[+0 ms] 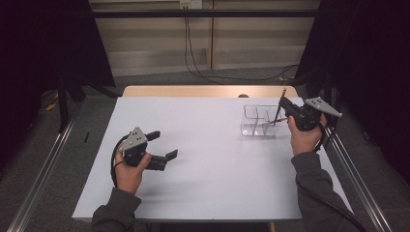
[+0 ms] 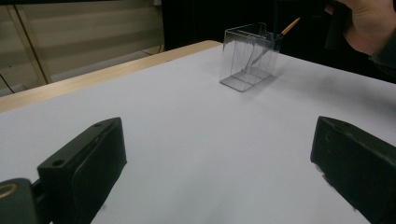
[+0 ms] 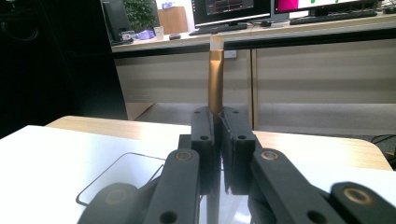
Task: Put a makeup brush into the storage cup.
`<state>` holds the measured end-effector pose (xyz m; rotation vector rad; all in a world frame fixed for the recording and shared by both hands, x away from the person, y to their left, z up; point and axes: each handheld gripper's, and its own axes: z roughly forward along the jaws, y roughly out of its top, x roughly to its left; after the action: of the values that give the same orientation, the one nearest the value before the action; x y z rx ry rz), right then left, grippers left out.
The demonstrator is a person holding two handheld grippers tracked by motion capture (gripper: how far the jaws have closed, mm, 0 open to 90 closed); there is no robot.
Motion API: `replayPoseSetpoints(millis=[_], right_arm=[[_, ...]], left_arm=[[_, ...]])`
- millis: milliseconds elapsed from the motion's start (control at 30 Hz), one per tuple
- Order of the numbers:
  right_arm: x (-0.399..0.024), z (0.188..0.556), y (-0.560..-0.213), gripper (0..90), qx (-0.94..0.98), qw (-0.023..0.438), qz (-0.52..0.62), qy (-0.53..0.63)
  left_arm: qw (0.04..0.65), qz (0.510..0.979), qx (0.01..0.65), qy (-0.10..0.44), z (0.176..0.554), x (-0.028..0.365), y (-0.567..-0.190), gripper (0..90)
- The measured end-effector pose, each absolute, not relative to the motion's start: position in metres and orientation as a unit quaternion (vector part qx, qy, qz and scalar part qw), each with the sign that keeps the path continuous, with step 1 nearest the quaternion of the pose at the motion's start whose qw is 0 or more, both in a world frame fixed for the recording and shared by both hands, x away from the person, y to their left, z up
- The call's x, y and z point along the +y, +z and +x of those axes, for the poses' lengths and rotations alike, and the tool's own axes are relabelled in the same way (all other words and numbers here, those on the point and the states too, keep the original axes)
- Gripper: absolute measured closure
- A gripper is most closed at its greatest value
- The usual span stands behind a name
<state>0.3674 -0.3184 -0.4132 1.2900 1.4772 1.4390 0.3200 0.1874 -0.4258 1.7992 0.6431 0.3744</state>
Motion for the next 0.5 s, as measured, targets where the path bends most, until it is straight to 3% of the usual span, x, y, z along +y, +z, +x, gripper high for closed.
replayPoseSetpoints(millis=[500], right_arm=[[-0.3171, 0.365, -0.4172, 85.2, 0.571, 0.349, 0.504, 0.546]], left_arm=[[0.563, 0.763, 0.274, 0.16, 0.3196, 0.1878, -0.4249, 3.0]])
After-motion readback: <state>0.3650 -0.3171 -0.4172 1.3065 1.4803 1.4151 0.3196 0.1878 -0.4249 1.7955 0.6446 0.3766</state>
